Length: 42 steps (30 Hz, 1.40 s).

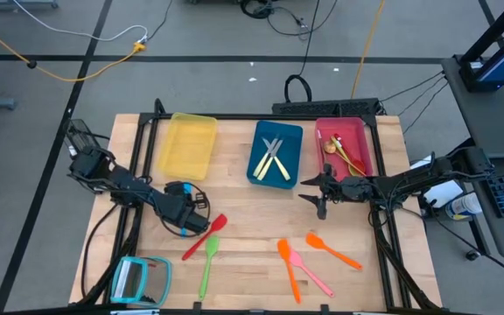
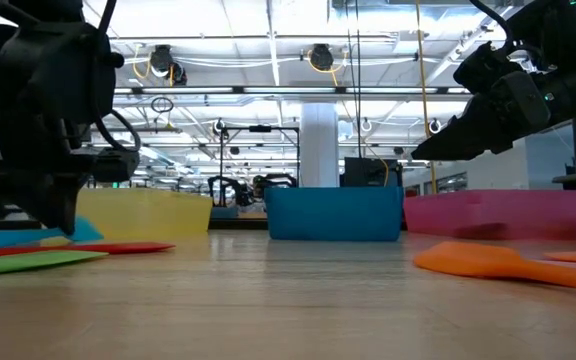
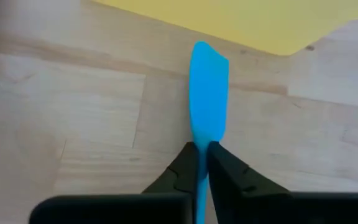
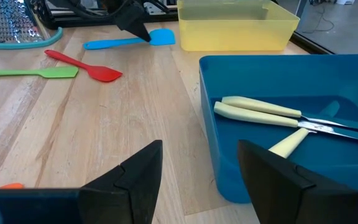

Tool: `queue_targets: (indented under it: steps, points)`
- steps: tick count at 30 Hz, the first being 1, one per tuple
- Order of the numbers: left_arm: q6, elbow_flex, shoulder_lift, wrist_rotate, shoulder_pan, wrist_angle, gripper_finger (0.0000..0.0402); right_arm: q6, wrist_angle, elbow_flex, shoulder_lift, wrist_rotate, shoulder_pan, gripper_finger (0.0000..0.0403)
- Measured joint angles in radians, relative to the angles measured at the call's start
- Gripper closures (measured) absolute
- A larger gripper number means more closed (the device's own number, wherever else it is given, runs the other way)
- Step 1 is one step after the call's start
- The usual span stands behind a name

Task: Pick & Place Kitchen Items
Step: Put the blue spatula into the yellow bin

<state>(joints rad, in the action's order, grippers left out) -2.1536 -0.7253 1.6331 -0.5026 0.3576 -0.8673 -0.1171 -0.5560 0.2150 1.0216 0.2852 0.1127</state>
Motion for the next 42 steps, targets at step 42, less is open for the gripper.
queue_targets:
  steps: [42]
  points:
    - [0.118,-0.040,0.033,0.048,-0.003,0.047,0.0371,0.006,0.000,0.000,0.000,0.000,0.000,0.0202]
